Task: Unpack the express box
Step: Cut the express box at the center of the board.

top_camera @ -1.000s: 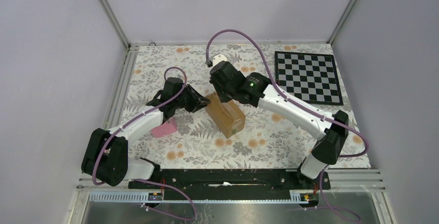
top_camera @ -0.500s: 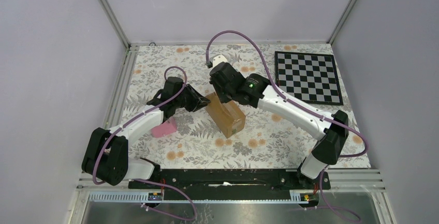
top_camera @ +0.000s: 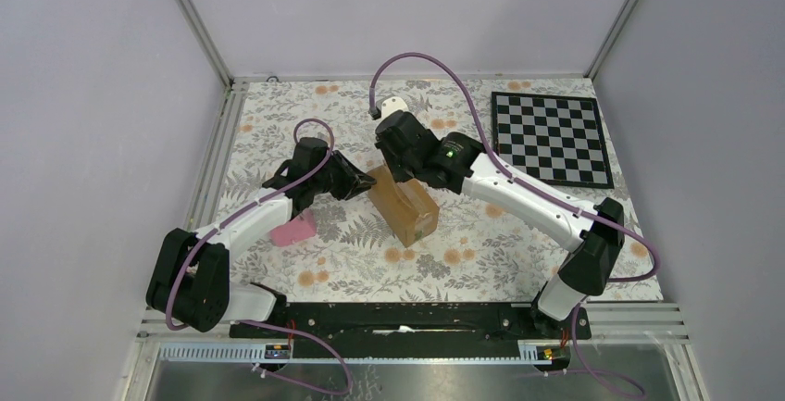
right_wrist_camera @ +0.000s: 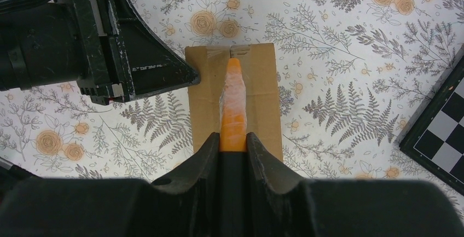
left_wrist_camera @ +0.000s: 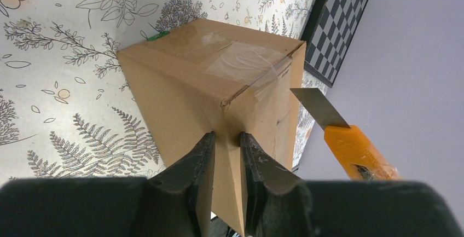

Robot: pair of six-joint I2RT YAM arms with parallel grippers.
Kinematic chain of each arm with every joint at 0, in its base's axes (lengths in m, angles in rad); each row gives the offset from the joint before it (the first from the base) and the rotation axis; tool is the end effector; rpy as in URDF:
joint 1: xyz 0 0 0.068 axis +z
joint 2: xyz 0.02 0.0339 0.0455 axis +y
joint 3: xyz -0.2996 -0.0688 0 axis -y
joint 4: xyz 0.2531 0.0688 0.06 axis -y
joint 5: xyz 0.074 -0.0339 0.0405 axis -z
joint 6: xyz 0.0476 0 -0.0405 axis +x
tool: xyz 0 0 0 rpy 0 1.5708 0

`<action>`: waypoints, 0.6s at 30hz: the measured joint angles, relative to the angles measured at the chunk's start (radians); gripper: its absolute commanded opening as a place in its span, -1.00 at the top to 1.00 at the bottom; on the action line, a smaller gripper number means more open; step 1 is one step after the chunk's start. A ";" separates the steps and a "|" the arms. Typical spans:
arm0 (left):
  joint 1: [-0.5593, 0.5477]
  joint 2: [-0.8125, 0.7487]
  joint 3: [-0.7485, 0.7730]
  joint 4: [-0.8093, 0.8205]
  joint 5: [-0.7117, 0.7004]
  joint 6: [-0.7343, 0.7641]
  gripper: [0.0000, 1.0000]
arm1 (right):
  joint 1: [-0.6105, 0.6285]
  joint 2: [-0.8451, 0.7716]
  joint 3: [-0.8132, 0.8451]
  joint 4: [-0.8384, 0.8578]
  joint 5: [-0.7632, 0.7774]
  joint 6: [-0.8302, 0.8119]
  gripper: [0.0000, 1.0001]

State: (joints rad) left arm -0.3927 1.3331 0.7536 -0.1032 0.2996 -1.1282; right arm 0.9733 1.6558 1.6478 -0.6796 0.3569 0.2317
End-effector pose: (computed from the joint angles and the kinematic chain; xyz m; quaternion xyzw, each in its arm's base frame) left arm 0.2596 -0.1227 0.2409 -0.2612 0.8563 -0.3904 0.2149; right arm 0.2335 0.3136 0.3947 -0.2517 0.8567 0.1061 0.4375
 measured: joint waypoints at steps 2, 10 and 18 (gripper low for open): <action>0.000 0.000 0.000 0.000 0.000 0.000 0.58 | 0.000 0.000 0.000 0.002 -0.001 0.000 1.00; 0.000 0.005 0.007 -0.005 0.000 0.000 0.58 | 0.000 0.000 -0.016 0.011 -0.007 0.000 1.00; 0.000 0.005 0.009 -0.008 -0.001 -0.004 0.59 | 0.000 0.000 -0.030 0.012 -0.011 0.006 1.00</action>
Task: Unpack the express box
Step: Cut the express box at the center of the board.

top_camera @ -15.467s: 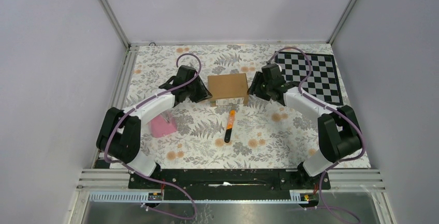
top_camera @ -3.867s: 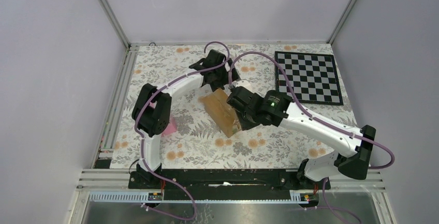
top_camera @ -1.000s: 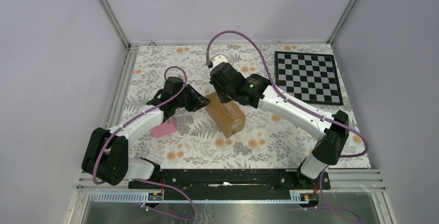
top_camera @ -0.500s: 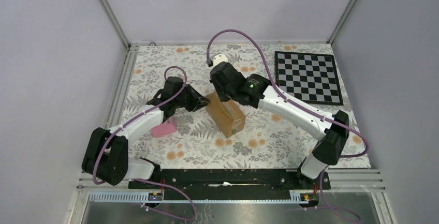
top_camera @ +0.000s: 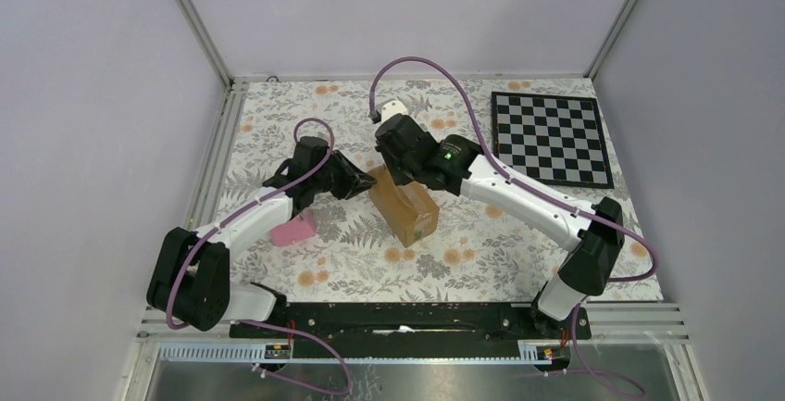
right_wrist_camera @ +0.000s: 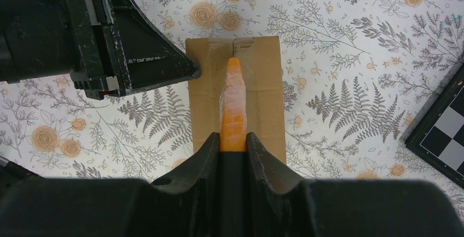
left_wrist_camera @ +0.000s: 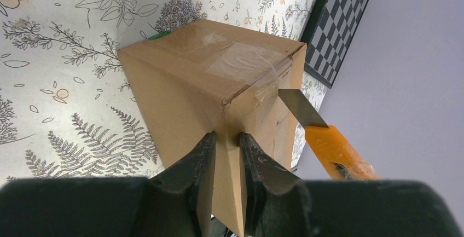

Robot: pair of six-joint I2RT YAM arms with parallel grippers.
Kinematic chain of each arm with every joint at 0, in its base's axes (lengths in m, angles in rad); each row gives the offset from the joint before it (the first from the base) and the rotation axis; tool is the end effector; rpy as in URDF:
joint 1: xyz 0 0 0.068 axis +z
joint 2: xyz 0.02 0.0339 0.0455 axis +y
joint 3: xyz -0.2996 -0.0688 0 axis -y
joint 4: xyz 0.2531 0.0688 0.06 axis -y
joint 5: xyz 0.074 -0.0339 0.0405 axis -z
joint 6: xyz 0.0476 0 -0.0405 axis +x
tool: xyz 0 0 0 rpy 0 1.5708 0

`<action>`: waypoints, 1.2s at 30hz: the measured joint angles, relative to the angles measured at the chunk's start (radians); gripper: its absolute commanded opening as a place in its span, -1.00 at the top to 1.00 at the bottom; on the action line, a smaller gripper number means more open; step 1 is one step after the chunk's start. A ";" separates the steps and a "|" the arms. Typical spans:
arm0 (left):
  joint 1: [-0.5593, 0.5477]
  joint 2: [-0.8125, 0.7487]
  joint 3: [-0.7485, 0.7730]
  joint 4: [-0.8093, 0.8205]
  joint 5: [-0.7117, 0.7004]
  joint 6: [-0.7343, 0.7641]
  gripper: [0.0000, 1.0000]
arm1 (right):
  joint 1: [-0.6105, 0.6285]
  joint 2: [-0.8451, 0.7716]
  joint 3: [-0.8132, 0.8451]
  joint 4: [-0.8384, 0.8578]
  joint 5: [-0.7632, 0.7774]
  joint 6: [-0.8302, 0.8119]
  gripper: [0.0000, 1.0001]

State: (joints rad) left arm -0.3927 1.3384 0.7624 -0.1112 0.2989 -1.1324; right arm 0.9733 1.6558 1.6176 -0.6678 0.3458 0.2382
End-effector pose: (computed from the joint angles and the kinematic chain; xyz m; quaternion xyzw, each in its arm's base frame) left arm 0.2610 -0.1233 0.2417 -0.2638 0.8565 -0.3894 0.2127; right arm 0.2333 0.3142 0.3852 -0.2541 0.8606 0.1066 0.4283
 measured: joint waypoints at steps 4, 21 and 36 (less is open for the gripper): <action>0.000 0.000 0.000 -0.001 -0.002 -0.011 0.60 | 0.000 0.000 0.000 -0.005 -0.001 0.003 1.00; -0.046 -0.017 0.000 -0.019 -0.098 -0.132 0.77 | 0.000 -0.021 0.003 -0.086 -0.029 0.014 1.00; -0.085 -0.041 0.000 -0.046 -0.194 -0.193 0.85 | -0.005 -0.036 0.005 -0.126 -0.059 0.035 1.00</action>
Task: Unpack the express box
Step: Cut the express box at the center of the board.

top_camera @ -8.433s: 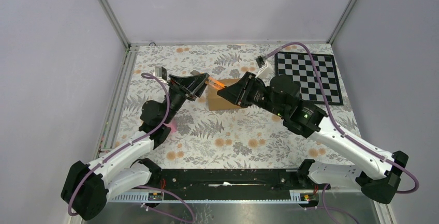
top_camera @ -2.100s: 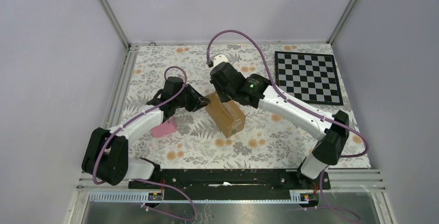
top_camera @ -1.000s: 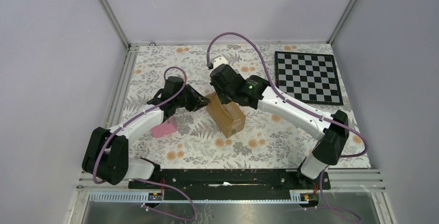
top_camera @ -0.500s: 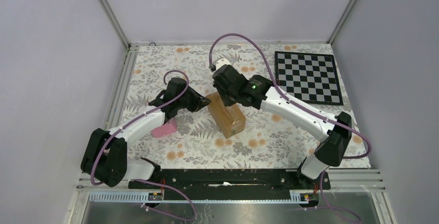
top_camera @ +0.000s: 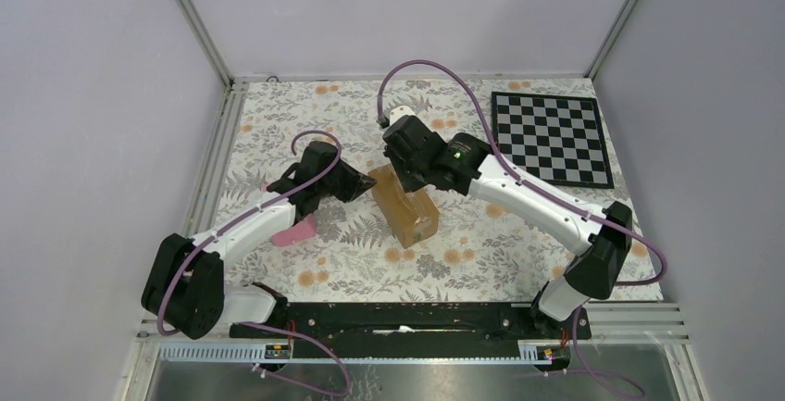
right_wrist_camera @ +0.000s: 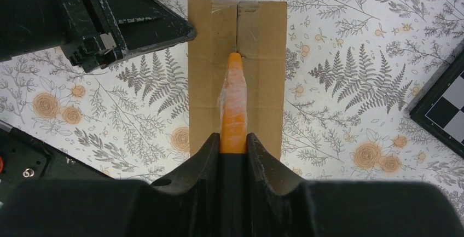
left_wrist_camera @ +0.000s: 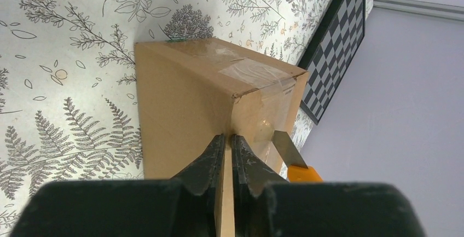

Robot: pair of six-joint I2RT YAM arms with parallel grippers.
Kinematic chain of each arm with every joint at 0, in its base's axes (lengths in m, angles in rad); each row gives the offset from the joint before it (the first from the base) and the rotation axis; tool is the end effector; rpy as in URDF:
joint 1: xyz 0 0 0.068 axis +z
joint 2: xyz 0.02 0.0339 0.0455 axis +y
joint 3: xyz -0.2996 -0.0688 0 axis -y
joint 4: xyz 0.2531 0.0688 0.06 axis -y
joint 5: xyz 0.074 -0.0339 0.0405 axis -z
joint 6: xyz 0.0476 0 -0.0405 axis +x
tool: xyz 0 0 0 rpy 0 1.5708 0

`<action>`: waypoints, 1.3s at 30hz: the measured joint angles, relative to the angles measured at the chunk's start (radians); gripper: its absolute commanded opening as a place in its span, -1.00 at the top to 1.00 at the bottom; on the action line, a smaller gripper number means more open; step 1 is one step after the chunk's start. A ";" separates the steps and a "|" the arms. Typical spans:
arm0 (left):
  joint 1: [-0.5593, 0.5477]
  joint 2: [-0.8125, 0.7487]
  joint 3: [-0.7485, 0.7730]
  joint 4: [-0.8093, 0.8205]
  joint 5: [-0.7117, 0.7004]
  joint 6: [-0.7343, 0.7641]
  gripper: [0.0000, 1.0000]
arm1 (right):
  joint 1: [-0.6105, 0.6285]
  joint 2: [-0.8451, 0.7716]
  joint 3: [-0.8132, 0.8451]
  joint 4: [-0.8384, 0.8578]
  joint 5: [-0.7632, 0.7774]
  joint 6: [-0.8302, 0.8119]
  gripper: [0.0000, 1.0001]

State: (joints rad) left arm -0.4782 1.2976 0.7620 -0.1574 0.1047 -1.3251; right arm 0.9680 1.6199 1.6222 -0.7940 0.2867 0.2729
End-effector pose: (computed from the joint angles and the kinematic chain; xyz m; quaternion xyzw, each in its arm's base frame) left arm 0.2470 -0.1336 0.2469 -0.3512 0.8333 -0.3622 0.2261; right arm 0.2218 0.2986 0.3882 -0.2608 0.8793 0.1110 0.3827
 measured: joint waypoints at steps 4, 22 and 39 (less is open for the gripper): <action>-0.008 -0.003 0.002 -0.008 -0.018 -0.010 0.84 | 0.000 -0.005 0.000 -0.014 -0.005 0.007 1.00; -0.040 -0.018 0.064 -0.166 -0.113 0.044 -0.62 | 0.000 -0.039 0.000 -0.068 -0.077 0.023 1.00; -0.084 -0.006 0.183 -0.381 -0.168 0.065 -0.98 | 0.000 -0.039 0.000 -0.056 -0.147 0.011 1.00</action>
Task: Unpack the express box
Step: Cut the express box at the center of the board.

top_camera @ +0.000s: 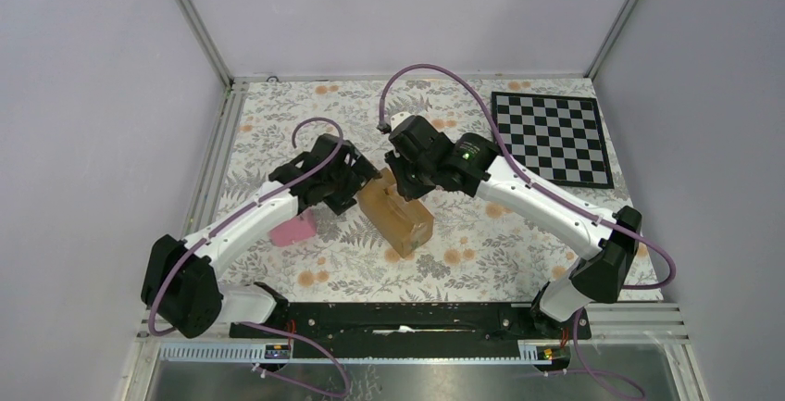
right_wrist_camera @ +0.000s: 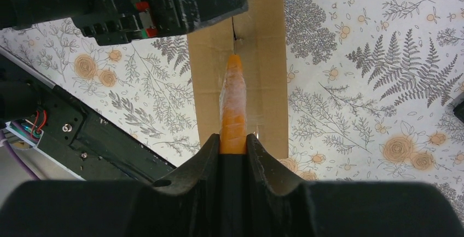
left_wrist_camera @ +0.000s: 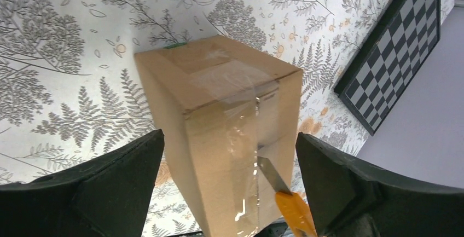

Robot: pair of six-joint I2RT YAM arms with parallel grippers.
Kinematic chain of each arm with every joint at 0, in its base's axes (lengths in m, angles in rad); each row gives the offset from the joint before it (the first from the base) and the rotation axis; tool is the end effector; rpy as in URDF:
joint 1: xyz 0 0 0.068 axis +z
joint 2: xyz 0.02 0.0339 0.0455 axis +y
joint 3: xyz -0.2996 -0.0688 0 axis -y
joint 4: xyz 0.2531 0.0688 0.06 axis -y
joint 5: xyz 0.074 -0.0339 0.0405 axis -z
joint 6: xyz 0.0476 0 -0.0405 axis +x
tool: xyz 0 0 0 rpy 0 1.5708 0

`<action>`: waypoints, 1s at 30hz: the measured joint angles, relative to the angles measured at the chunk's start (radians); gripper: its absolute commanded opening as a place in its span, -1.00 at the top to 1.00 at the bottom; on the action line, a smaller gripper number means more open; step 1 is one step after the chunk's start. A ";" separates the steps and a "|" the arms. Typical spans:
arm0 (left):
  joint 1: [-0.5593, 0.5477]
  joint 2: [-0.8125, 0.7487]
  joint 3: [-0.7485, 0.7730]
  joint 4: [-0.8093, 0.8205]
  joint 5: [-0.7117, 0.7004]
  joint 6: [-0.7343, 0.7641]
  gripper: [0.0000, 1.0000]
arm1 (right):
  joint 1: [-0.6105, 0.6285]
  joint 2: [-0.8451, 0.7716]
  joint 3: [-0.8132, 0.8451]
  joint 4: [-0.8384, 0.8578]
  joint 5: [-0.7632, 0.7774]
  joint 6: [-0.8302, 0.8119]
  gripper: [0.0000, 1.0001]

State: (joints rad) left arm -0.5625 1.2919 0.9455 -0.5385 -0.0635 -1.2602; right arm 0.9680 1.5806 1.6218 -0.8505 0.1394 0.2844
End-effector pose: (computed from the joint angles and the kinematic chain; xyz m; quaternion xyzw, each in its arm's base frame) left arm 0.2325 -0.1430 0.2780 -0.3318 0.8809 -0.2473 0.2295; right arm 0.2078 0.2903 0.3958 -0.2860 0.8812 0.1649 0.3383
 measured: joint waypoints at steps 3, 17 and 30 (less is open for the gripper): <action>-0.017 0.020 0.031 -0.003 -0.002 -0.006 -0.98 | 0.000 0.000 0.000 0.003 -0.008 0.000 1.00; -0.052 0.100 0.104 -0.132 -0.051 -0.040 -0.72 | 0.000 0.000 0.000 0.004 -0.024 0.000 1.00; -0.055 0.103 0.151 -0.237 -0.108 -0.055 -0.41 | 0.000 0.000 0.000 0.005 -0.029 0.000 1.00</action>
State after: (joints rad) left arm -0.6170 1.3952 1.0962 -0.7750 -0.1711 -1.3148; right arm 0.9680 1.5806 1.6218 -0.8455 0.1108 0.2844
